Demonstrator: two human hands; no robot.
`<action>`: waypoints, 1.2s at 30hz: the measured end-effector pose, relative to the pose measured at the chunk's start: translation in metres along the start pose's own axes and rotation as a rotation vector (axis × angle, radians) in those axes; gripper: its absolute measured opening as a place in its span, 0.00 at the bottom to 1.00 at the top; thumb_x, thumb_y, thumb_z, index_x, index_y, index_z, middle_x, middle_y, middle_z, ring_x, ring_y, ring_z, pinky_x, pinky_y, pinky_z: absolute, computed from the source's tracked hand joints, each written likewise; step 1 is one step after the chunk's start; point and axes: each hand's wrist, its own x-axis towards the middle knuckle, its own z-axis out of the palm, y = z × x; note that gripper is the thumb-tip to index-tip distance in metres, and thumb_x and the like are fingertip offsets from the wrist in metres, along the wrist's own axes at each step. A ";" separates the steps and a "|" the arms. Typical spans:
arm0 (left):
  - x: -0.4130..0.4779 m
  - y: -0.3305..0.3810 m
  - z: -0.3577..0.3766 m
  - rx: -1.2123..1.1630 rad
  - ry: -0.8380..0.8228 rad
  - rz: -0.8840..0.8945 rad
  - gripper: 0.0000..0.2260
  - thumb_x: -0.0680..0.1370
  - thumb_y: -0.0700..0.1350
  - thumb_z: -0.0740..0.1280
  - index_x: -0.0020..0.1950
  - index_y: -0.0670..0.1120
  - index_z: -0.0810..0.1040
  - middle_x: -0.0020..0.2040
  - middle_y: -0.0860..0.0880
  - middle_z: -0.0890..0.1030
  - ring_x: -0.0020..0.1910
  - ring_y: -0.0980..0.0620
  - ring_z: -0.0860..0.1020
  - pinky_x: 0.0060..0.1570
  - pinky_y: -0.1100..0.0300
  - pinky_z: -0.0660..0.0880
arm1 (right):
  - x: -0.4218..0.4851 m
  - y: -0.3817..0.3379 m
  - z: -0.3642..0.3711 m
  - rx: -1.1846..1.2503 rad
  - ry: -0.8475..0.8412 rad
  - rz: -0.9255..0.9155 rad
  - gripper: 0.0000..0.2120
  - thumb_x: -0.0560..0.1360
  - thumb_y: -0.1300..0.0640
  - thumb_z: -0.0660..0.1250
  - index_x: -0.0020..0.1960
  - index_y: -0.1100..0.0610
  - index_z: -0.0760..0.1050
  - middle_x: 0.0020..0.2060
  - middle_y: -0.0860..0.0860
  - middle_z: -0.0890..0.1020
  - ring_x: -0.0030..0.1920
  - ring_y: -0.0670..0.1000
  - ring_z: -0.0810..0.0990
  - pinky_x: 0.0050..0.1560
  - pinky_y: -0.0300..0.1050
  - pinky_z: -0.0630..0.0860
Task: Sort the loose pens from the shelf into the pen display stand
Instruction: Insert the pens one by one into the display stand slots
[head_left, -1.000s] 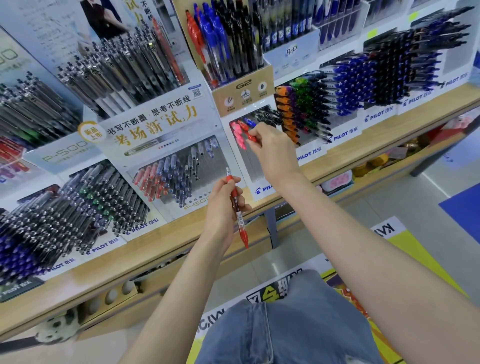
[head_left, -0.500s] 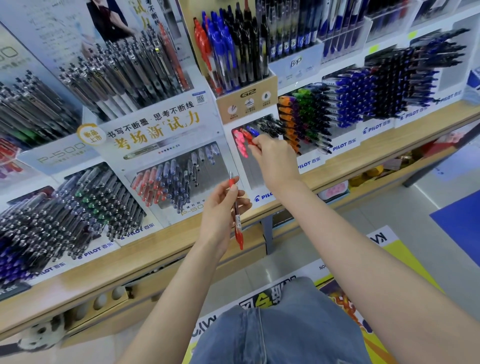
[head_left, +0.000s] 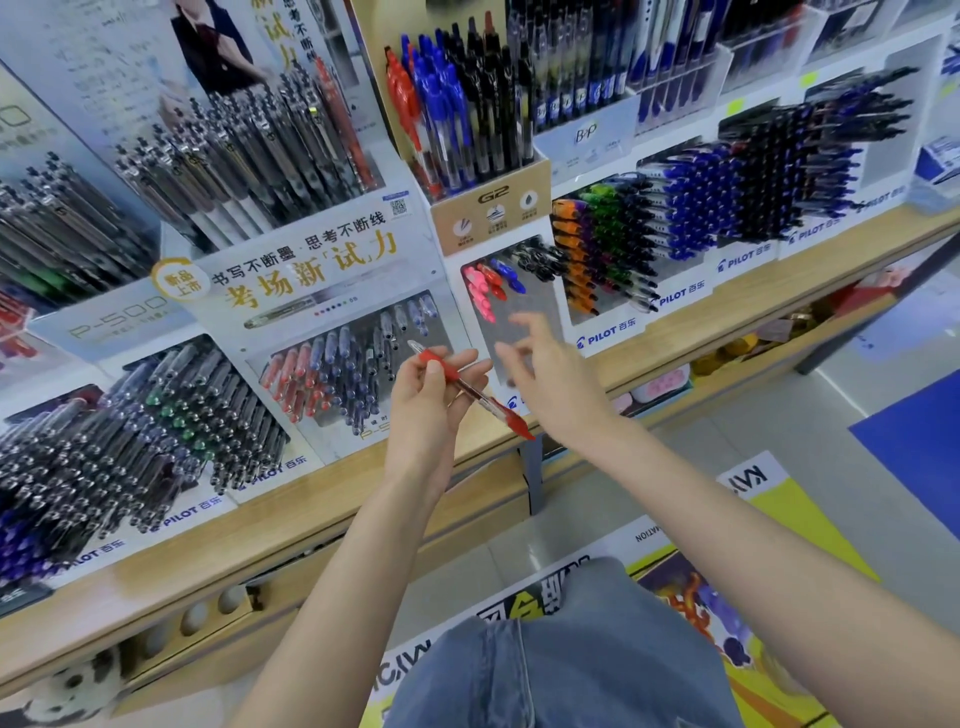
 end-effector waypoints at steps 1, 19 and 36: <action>0.002 0.001 0.002 -0.013 -0.001 0.007 0.09 0.84 0.40 0.50 0.53 0.41 0.69 0.49 0.43 0.81 0.50 0.46 0.82 0.56 0.52 0.77 | -0.007 0.002 0.000 0.047 -0.102 0.037 0.15 0.81 0.49 0.54 0.59 0.57 0.70 0.43 0.49 0.81 0.39 0.50 0.81 0.42 0.48 0.77; 0.044 0.030 0.028 1.003 -0.177 0.796 0.09 0.77 0.37 0.63 0.55 0.46 0.76 0.52 0.53 0.73 0.52 0.63 0.70 0.54 0.77 0.62 | -0.060 0.035 -0.046 0.122 0.456 -0.070 0.05 0.77 0.58 0.65 0.52 0.56 0.77 0.34 0.56 0.79 0.34 0.52 0.73 0.36 0.40 0.69; 0.065 0.031 0.017 1.347 -0.306 0.778 0.11 0.78 0.41 0.65 0.60 0.41 0.74 0.56 0.45 0.76 0.56 0.54 0.72 0.50 0.72 0.62 | -0.005 0.019 -0.005 -0.232 0.391 -0.153 0.11 0.79 0.58 0.60 0.53 0.62 0.78 0.40 0.56 0.81 0.37 0.56 0.78 0.33 0.43 0.67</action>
